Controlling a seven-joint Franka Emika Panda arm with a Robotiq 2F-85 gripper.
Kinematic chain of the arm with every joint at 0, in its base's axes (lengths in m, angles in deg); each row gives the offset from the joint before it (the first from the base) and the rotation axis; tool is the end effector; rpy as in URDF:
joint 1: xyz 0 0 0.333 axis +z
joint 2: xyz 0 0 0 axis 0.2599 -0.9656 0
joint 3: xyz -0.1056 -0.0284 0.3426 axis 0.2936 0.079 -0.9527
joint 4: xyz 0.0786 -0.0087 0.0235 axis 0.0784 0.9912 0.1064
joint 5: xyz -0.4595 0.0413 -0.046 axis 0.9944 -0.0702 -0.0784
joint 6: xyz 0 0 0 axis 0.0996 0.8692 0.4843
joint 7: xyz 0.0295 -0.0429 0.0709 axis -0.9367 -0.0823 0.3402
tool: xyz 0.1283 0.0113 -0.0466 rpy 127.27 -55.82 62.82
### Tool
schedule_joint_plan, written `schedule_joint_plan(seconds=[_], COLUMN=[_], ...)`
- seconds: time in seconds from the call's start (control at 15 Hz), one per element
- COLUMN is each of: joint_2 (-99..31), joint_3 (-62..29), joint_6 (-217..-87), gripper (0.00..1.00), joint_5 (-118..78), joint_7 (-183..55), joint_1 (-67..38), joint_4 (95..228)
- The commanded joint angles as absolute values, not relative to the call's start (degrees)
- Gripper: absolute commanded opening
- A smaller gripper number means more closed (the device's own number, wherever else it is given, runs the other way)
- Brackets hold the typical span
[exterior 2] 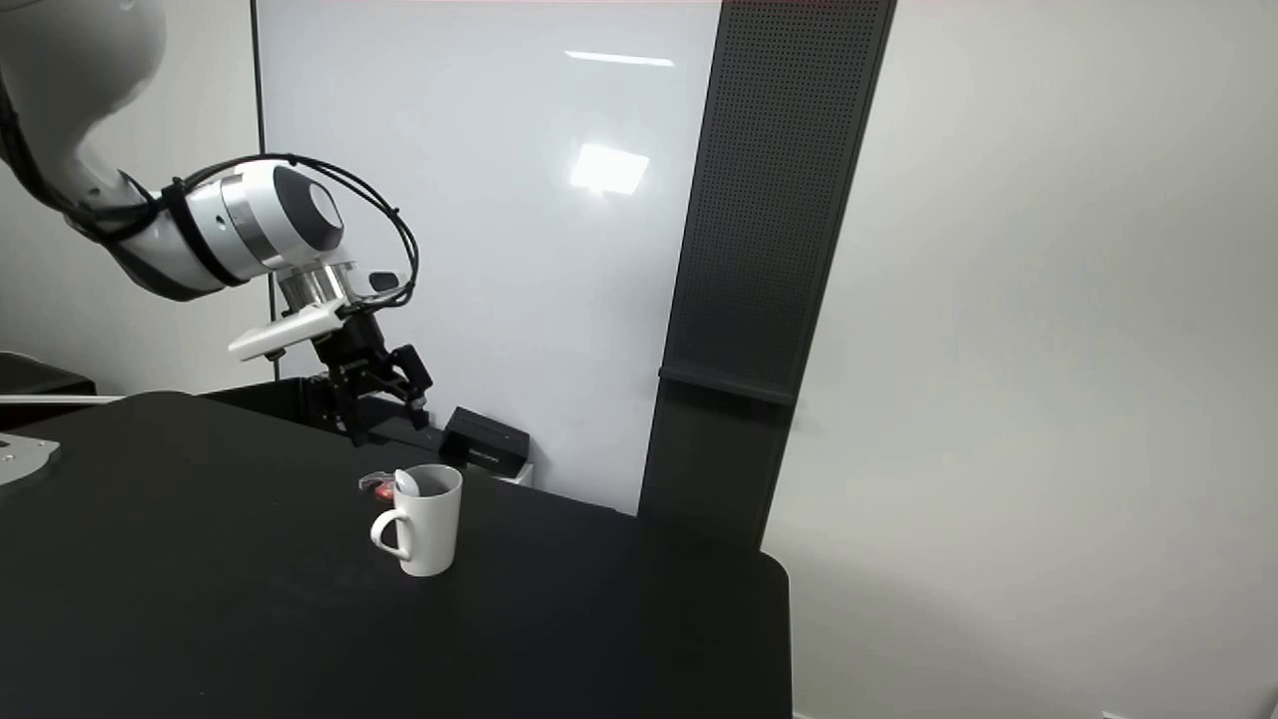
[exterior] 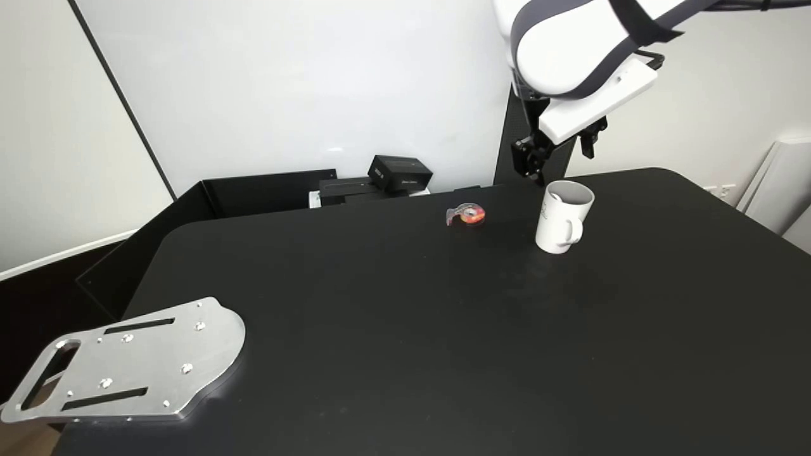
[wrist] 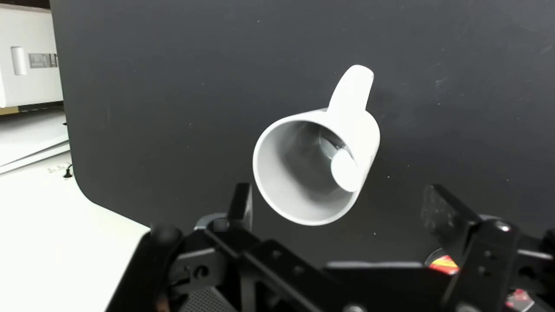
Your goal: Take the white spoon out of the mug
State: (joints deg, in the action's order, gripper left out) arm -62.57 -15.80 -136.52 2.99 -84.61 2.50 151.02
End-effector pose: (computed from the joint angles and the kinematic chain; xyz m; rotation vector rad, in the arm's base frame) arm 0.7842 0.1551 0.1822 2.6798 0.0735 0.0117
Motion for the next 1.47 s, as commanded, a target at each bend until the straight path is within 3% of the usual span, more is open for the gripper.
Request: schedule_joint_plan(seconds=[0.0, 1.4], joint_2=[-65.6, -69.92], joint_3=[-14.61, -13.15], joint_6=[-136.83, -133.06], gripper=[1.0, 1.0], joint_5=[3.31, 2.53], joint_7=[-84.64, -83.61], joint_1=[2.97, 3.06], joint_4=[147.47, 142.8])
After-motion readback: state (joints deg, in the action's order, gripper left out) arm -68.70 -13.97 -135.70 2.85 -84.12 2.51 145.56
